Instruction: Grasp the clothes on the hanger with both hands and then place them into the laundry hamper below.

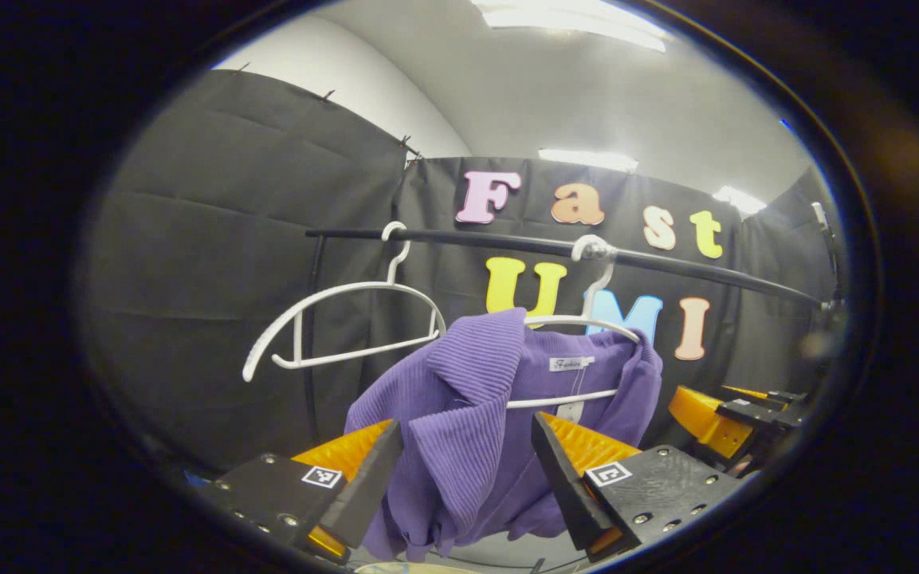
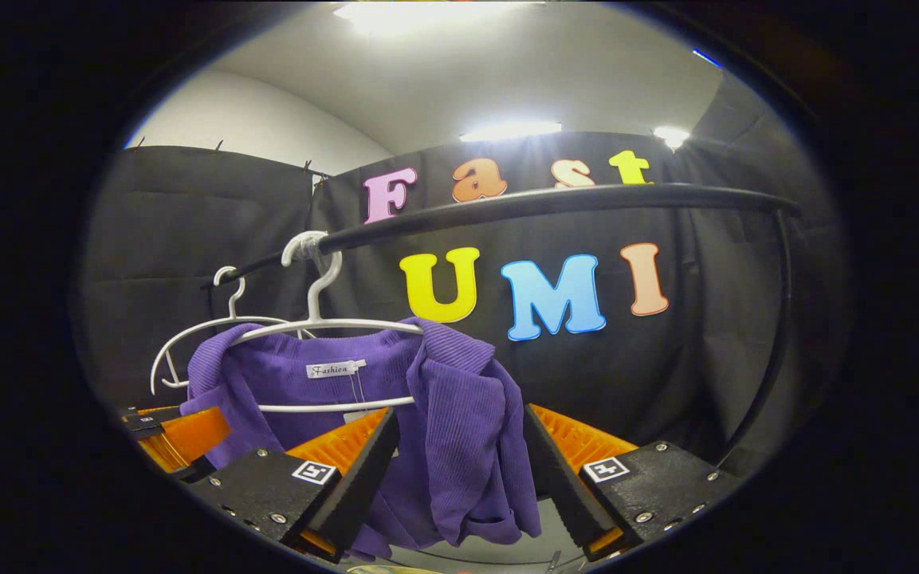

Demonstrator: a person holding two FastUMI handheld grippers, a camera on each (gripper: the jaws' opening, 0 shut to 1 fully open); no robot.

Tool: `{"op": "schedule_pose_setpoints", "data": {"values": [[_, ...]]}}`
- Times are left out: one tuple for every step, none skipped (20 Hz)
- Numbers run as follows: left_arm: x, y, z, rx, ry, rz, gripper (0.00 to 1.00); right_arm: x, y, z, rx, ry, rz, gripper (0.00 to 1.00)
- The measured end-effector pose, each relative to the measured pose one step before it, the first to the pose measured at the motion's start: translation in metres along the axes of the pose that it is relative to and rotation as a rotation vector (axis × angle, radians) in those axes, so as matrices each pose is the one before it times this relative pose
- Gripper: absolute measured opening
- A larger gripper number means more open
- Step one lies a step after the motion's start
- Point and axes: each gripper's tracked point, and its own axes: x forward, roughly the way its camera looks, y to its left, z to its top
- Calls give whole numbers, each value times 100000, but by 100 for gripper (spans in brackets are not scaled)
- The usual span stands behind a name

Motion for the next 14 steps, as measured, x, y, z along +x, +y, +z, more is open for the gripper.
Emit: {"op": "schedule_pose_setpoints", "data": {"values": [[737, -24, -694, -214, 1546, 1688, 99, 865, -13, -480, -74, 820, 522, 96], [677, -76, -582, -367, 1198, 1349, 99, 880, 99, -501, 157, 824, 782, 96], [717, 46, -477, -325, 1466, 1895, 94, 912, 110, -317, -151, 567, 1003, 96], [736, 147, -493, -287, 1105, 2425, 94, 846, -53, -372, -572, 518, 223, 96], [728, 83, -310, -208, 447, 2190, 94, 755, -102, -316, -558, 570, 199, 96], [455, 30, -213, 104, 401, 1717, 89, 800, -30, -296, -251, 761, 101, 96], [530, -48, -126, 511, -26, 1440, 94, 761, 25, -292, 425, 896, 535, 96], [421, 90, -98, 1133, -41, 1664, 99, 607, -18, -410, 457, 913, 513, 96], [346, 123, -111, 1385, -57, 1804, 99, 689, -12, -344, 354, 848, 403, 96], [315, 44, -63, 1284, -258, 1521, 94, 550, 106, -389, 238, 762, 995, 96], [241, 43, 21, 862, -178, 1403, 94, 490, 59, -239, -63, 436, 1049, 96], [131, -42, 143, 2, -954, 750, 94, 503, 59, -352, -503, 211, 876, 96], [109, 18, 104, -412, -751, 1026, 99, 474, -31, -239, -839, 266, 438, 96], [50, 96, -55, -204, -514, 1070, 99, 310, 83, -210, -873, 189, 818, 96]]}}
